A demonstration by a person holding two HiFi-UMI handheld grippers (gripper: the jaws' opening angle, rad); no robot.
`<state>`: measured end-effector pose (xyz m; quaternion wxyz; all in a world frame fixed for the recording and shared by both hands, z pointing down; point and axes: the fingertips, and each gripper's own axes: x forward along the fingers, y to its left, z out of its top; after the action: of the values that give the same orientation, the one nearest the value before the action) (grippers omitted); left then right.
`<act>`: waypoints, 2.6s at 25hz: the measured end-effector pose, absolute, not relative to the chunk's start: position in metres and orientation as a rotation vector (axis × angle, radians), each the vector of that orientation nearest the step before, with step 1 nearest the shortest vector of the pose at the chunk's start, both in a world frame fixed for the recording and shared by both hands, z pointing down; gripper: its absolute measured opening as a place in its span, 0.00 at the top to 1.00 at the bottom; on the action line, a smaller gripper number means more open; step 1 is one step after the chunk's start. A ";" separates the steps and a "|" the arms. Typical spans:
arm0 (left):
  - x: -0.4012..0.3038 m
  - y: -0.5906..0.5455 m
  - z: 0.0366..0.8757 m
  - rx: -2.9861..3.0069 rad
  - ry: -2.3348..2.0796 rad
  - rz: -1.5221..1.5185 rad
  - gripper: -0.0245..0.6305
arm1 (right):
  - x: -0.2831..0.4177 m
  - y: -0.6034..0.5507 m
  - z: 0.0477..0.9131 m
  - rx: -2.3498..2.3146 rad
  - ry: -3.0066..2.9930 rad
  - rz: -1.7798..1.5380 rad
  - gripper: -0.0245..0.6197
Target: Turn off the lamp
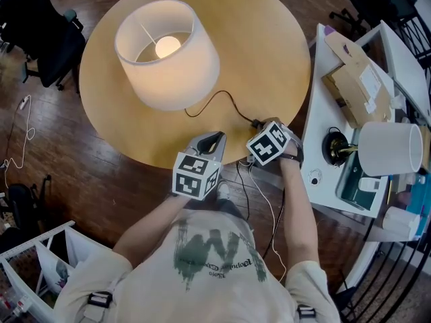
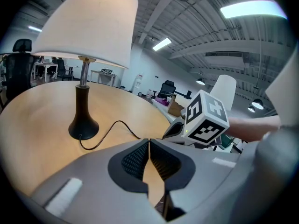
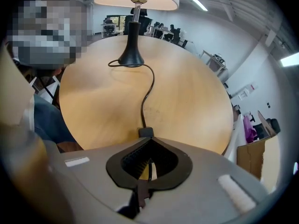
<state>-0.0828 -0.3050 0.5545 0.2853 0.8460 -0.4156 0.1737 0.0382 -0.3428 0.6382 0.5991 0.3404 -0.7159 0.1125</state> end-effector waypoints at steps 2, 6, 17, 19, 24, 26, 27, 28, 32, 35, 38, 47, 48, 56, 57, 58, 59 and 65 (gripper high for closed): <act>-0.085 -0.305 0.553 2.262 -1.118 0.460 0.97 | 0.037 -0.342 0.638 0.764 -1.650 0.261 0.98; -0.089 -0.306 0.553 2.253 -1.126 0.451 0.97 | 0.036 -0.342 0.638 0.774 -1.655 0.256 0.98; -0.093 -0.303 0.553 2.245 -1.133 0.445 0.97 | 0.033 -0.341 0.641 0.639 -1.559 0.193 0.98; -0.098 -0.305 0.554 2.238 -1.144 0.441 0.97 | 0.032 -0.342 0.642 0.622 -1.540 0.186 0.98; -0.102 -0.308 0.555 2.230 -1.149 0.434 0.97 | 0.032 -0.343 0.642 0.652 -1.556 0.198 0.98; -0.101 -0.309 0.553 2.237 -1.144 0.432 0.97 | 0.032 -0.343 0.641 0.668 -1.565 0.199 0.98; -0.100 -0.309 0.552 2.240 -1.141 0.430 0.97 | 0.032 -0.343 0.641 0.672 -1.566 0.199 0.98; -0.099 -0.309 0.551 2.244 -1.140 0.429 0.97 | 0.031 -0.343 0.641 0.673 -1.567 0.199 0.98; -0.099 -0.311 0.546 2.258 -1.143 0.425 0.97 | 0.032 -0.343 0.640 0.688 -1.563 0.192 0.98; -0.101 -0.312 0.542 2.261 -1.154 0.424 0.97 | 0.031 -0.343 0.640 0.705 -1.566 0.169 0.97; -0.102 -0.314 0.538 2.266 -1.169 0.419 0.97 | 0.032 -0.346 0.640 0.729 -1.567 0.153 0.96; -0.103 -0.309 0.530 2.268 -1.207 0.405 0.97 | 0.035 -0.343 0.635 0.798 -1.595 0.146 0.93; -0.103 -0.309 0.529 2.268 -1.212 0.403 0.97 | 0.034 -0.342 0.633 0.802 -1.601 0.148 0.92; -0.104 -0.302 0.521 2.261 -1.269 0.386 0.97 | 0.026 -0.339 0.621 0.851 -1.669 0.108 0.90; -0.104 -0.300 0.520 2.260 -1.278 0.382 0.97 | 0.024 -0.338 0.619 0.853 -1.678 0.104 0.90; -0.105 -0.299 0.519 2.257 -1.289 0.379 0.97 | 0.022 -0.337 0.617 0.855 -1.689 0.099 0.90; -0.106 -0.297 0.517 2.253 -1.300 0.374 0.97 | 0.019 -0.336 0.614 0.857 -1.703 0.093 0.90; -0.110 -0.287 0.513 2.222 -1.374 0.344 0.97 | -0.005 -0.325 0.589 0.882 -1.837 0.066 0.90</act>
<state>-0.1101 -0.2871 0.5130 0.2505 0.8164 -0.5048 0.1263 -0.0047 -0.3253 0.5892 0.5238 0.3686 -0.7675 0.0276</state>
